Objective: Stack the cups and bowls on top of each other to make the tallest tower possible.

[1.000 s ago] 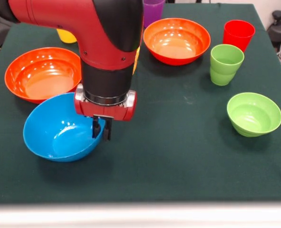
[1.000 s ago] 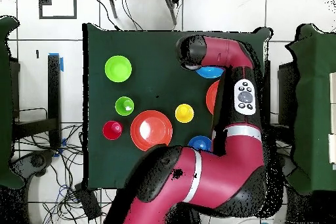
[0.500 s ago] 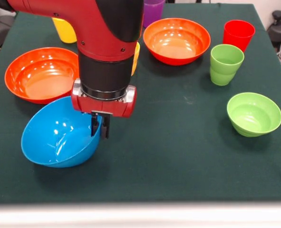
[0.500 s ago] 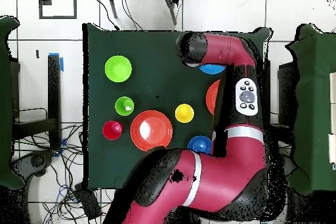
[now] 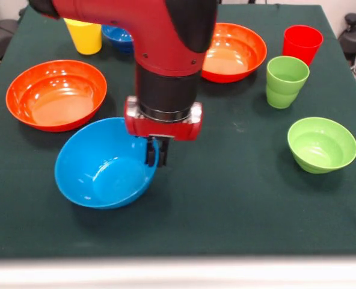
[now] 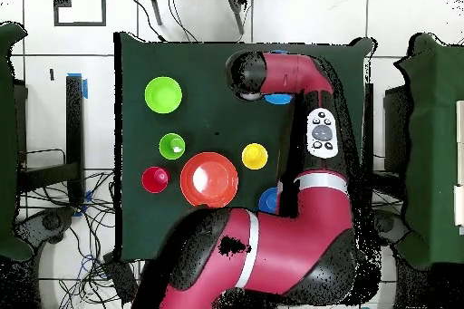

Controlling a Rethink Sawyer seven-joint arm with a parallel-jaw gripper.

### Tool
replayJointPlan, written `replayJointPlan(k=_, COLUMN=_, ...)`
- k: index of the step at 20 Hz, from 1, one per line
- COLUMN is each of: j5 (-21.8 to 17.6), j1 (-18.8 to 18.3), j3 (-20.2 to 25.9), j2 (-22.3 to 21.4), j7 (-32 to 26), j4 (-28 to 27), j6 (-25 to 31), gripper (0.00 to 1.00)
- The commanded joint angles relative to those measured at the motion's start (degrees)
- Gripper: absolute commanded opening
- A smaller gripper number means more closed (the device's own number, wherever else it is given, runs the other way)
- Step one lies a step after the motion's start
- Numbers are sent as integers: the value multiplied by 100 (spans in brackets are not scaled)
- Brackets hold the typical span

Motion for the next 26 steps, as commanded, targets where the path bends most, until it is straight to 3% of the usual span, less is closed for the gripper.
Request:
replayJointPlan(k=1, j5=-239, j1=259, j3=265, j2=114, j7=-85, j4=1001, j6=-292, gripper=0)
replayJointPlan(k=16, j5=-110, j1=678, j3=-58, j2=355, j7=874, j4=1288, j6=-1549, gripper=0)
replayJointPlan(k=26, j5=382, j1=1103, j3=-327, j2=473, j7=1399, j4=1165, j6=-1444, gripper=0)
